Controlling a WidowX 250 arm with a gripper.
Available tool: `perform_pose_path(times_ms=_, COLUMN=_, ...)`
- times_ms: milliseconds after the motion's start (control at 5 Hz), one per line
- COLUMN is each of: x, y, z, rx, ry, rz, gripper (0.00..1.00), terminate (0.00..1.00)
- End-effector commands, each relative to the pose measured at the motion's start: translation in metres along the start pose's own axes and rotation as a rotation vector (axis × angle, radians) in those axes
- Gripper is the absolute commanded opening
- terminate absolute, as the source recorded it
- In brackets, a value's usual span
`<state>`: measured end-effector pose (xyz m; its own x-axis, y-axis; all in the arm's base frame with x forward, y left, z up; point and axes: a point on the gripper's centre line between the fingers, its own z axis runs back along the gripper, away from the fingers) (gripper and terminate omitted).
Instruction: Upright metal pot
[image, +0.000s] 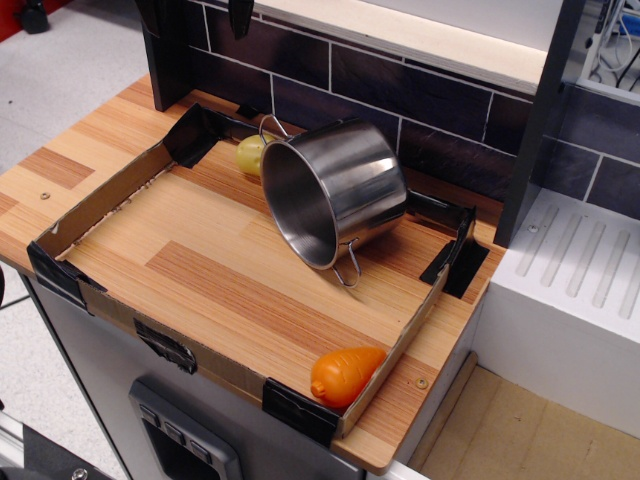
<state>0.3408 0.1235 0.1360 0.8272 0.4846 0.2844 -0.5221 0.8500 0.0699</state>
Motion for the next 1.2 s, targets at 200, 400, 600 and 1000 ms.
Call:
perform_pose_path(times_ms=200, x=-0.003, y=0.01, z=0.011, rx=-0.101, ry=-0.003, rz=0.202, gripper=1.0, terminate=0.0)
perform_pose_path(times_ms=400, x=-0.007, y=0.013, z=0.02, rx=-0.151, ry=0.009, rz=0.301, gripper=1.0, terminate=0.0)
perform_pose_path(times_ms=600, x=-0.018, y=0.013, z=0.026, rx=-0.199, ry=0.083, rz=0.487, gripper=1.0, terminate=0.0)
perform_pose_path(times_ms=1000, x=-0.057, y=-0.007, z=0.011, rx=-0.227, ry=0.222, rz=0.877, gripper=1.0, terminate=0.0)
